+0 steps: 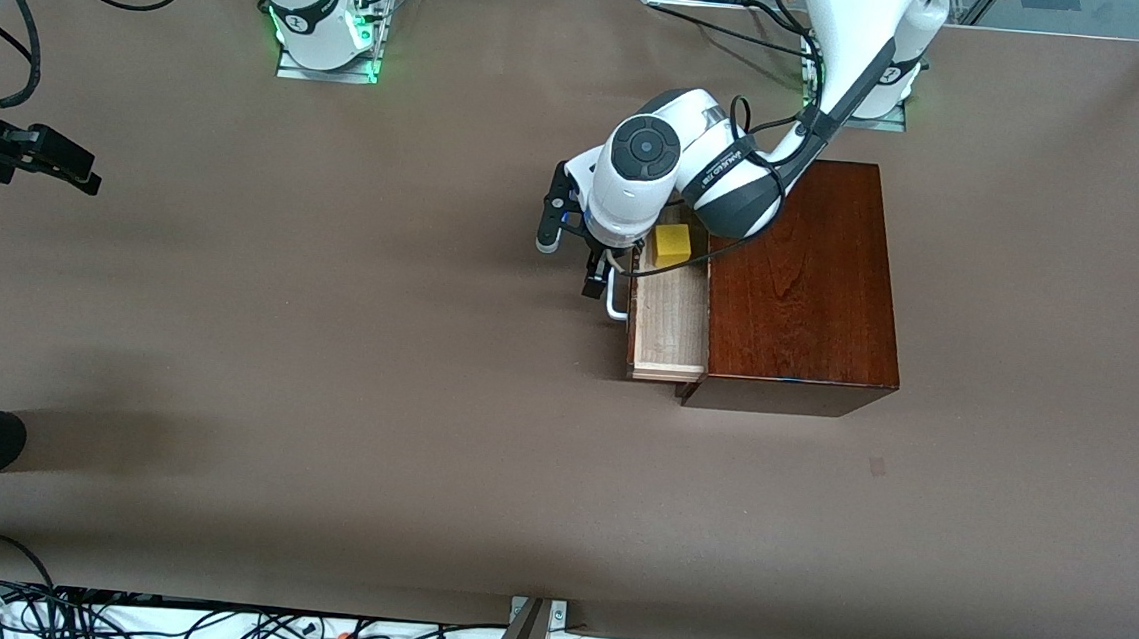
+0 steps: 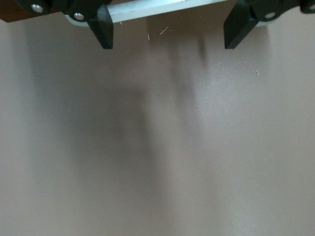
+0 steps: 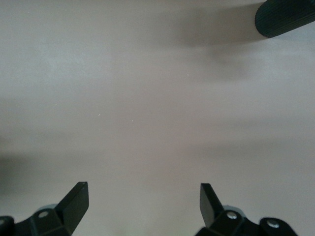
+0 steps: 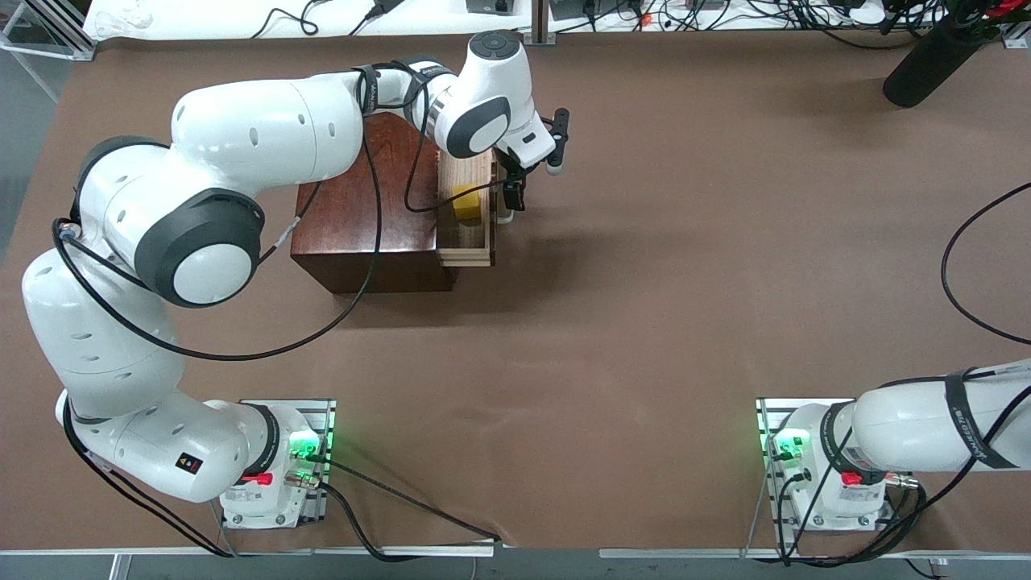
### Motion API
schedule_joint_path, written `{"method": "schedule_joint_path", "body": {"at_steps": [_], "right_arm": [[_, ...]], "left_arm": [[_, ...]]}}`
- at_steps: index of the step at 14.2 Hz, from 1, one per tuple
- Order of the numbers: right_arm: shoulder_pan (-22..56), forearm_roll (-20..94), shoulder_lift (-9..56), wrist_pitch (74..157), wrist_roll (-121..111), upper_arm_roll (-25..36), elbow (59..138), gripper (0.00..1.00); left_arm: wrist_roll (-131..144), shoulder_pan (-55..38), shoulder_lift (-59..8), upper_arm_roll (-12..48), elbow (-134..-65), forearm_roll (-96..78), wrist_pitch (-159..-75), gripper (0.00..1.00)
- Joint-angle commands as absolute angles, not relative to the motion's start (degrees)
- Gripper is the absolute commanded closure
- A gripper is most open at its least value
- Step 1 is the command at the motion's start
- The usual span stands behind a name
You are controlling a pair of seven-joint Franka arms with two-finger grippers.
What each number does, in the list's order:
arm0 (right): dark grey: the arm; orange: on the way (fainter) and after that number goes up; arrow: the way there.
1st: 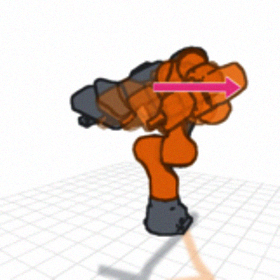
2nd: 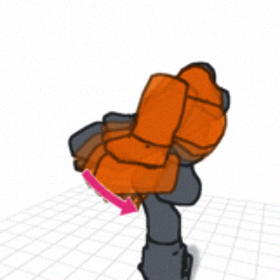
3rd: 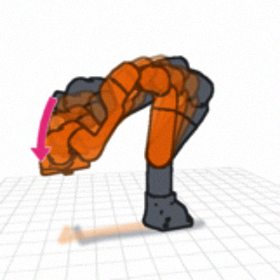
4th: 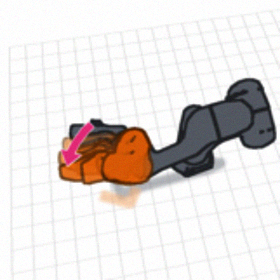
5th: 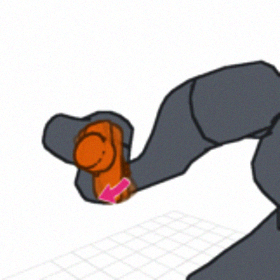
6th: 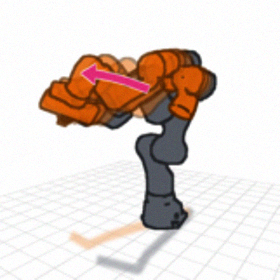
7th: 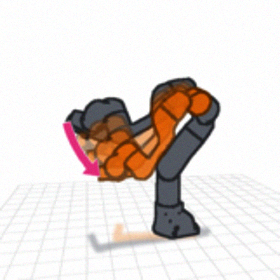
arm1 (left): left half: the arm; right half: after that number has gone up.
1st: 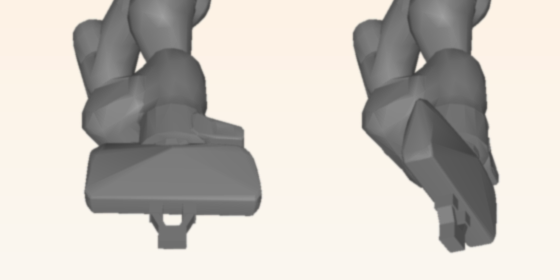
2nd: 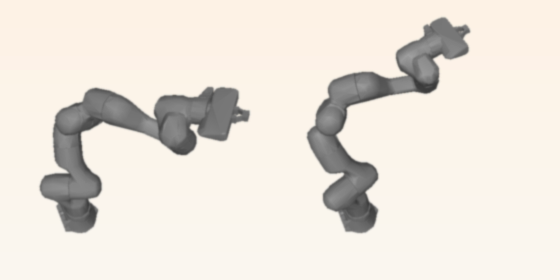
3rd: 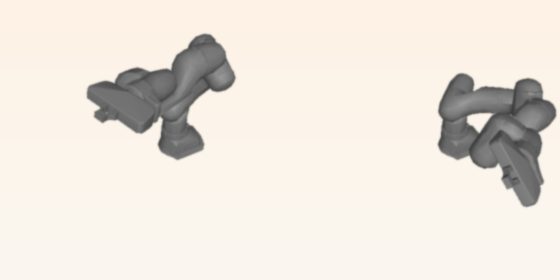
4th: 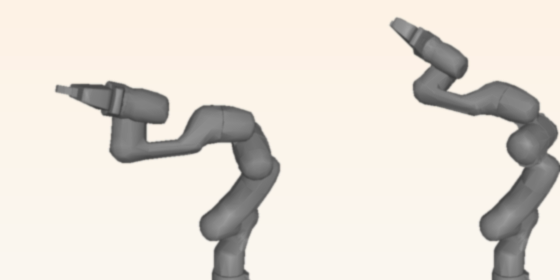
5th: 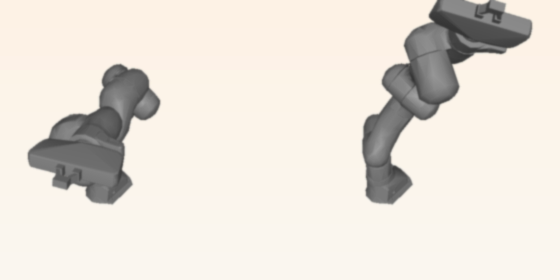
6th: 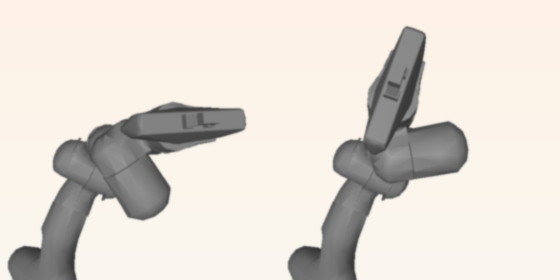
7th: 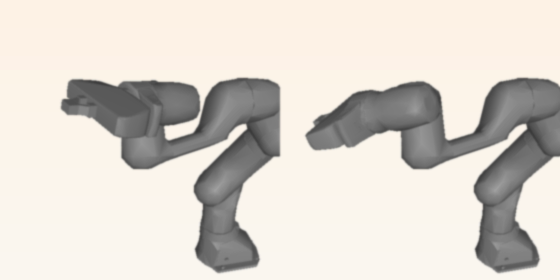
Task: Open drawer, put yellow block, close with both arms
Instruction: 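Push the drawer shut into the box with the left gripper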
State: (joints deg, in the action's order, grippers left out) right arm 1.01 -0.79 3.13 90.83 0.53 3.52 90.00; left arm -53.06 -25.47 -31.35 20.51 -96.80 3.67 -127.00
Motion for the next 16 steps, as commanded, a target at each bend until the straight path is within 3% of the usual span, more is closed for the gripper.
{"method": "schedule_joint_path", "body": {"at_steps": [1, 16], "right_arm": [[1.76, -1.49, 1.49, 90.53, 0.08, 4.04, 91.23, 0.0], [1.76, -0.97, 1.76, 89.12, 0.79, 3.87, 90.7, 0.0]], "left_arm": [[-53.79, -24.35, -29.45, 19.86, -98.53, 5.89, -121.74, 0.0], [-54.05, -19.16, -27.34, 19.51, -98.09, 5.89, -114.79, 0.0]]}}
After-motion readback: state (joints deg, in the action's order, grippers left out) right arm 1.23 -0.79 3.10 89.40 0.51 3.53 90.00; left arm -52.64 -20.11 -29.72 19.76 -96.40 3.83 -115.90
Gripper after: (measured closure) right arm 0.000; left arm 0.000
